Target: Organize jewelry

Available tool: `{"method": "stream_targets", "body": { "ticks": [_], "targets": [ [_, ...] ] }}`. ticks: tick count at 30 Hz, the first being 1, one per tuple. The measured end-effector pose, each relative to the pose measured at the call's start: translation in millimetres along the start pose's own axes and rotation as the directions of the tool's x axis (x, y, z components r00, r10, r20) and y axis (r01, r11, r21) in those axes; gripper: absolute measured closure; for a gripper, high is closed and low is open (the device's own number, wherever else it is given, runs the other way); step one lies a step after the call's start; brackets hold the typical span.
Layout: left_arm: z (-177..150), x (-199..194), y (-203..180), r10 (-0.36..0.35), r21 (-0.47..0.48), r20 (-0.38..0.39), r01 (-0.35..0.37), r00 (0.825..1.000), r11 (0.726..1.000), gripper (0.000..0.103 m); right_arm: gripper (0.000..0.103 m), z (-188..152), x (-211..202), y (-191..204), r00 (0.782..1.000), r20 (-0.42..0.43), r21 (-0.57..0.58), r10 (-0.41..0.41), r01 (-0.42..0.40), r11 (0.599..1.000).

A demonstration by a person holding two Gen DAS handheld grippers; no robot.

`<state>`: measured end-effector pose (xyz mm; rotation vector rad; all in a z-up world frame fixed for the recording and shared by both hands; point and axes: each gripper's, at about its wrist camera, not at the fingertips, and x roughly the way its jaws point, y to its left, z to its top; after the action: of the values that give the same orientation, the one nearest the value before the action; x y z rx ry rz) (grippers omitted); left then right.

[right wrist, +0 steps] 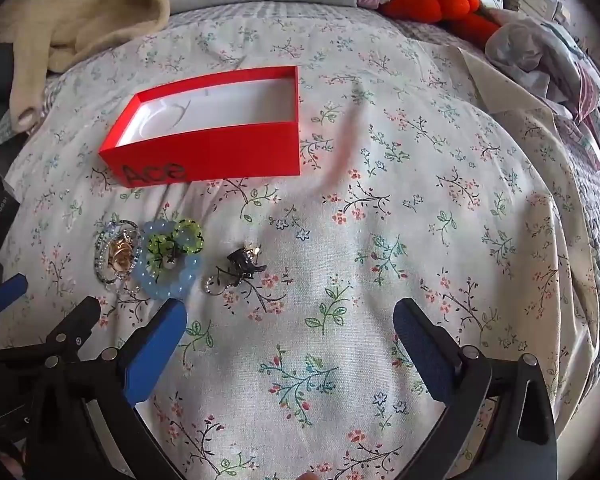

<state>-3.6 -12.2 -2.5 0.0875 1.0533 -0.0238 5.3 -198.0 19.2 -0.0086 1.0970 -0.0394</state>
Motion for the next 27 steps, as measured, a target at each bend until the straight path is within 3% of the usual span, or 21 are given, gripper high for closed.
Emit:
{"method": "stream_targets", "body": {
  "ticks": [27],
  "targets": [
    [-0.3, 0.1, 0.5, 0.000, 0.001, 0.000, 0.000, 1.000, 1.000, 0.000, 0.000, -1.6, 2.0, 0.8, 1.000, 0.000, 0.000, 0.000, 0.000, 1.000]
  ]
}}
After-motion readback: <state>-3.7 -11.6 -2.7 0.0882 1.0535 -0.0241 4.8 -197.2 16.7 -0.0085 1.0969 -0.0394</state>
